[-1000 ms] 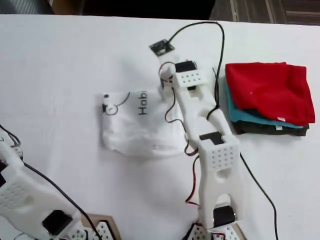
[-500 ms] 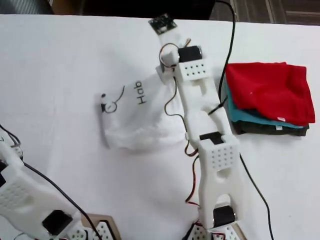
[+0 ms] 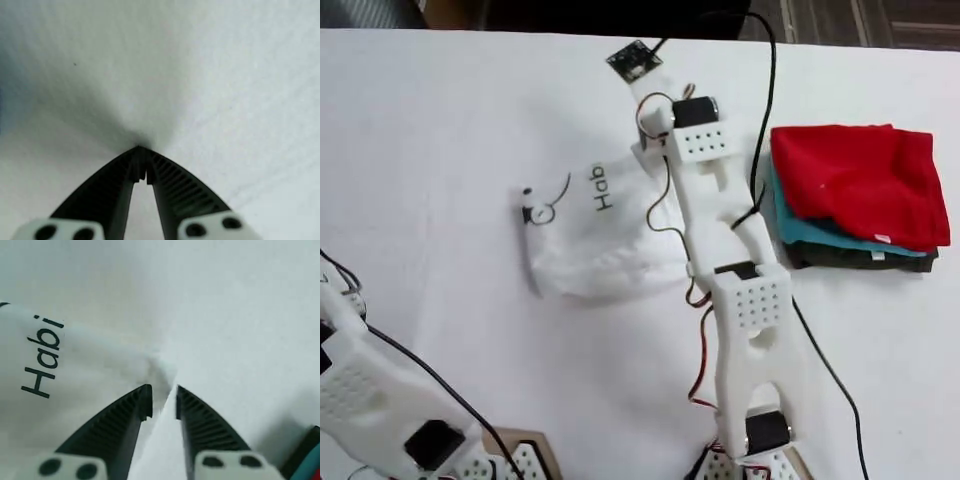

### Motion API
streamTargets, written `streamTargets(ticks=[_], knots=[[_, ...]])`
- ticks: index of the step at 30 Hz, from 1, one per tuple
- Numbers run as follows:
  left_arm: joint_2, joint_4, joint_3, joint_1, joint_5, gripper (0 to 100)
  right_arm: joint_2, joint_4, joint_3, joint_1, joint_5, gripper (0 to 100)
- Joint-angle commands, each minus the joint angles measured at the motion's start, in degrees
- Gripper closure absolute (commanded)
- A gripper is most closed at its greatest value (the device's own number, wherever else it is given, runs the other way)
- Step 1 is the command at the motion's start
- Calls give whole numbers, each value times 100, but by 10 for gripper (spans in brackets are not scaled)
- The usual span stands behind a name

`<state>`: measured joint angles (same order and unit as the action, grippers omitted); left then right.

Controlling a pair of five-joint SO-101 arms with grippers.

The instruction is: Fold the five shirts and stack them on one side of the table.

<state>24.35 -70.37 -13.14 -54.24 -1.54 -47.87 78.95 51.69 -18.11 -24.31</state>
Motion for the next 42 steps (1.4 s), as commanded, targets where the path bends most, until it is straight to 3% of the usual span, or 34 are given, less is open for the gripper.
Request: streamTargets(ticks=[1, 3, 6, 11, 19, 29, 42], knots=[[88, 185, -127, 220, 35, 973, 479, 286, 325, -48, -35, 763], [88, 185, -127, 220, 35, 973, 760, 620, 396, -119, 26, 813], [88, 185, -127, 220, 35, 973, 1077, 1112, 369, -374, 334, 995], [88, 185, -127, 220, 26, 973, 1147, 1859, 334, -1138, 466, 975], [88, 185, -127, 220, 35, 973, 1138, 1833, -308, -2105, 695, 978], [88, 185, -127, 220, 44, 973, 1499, 831, -2479, -2387, 738, 978], [88, 185, -119, 220, 44, 973, 3635, -1253, -6523, -2237, 695, 978]])
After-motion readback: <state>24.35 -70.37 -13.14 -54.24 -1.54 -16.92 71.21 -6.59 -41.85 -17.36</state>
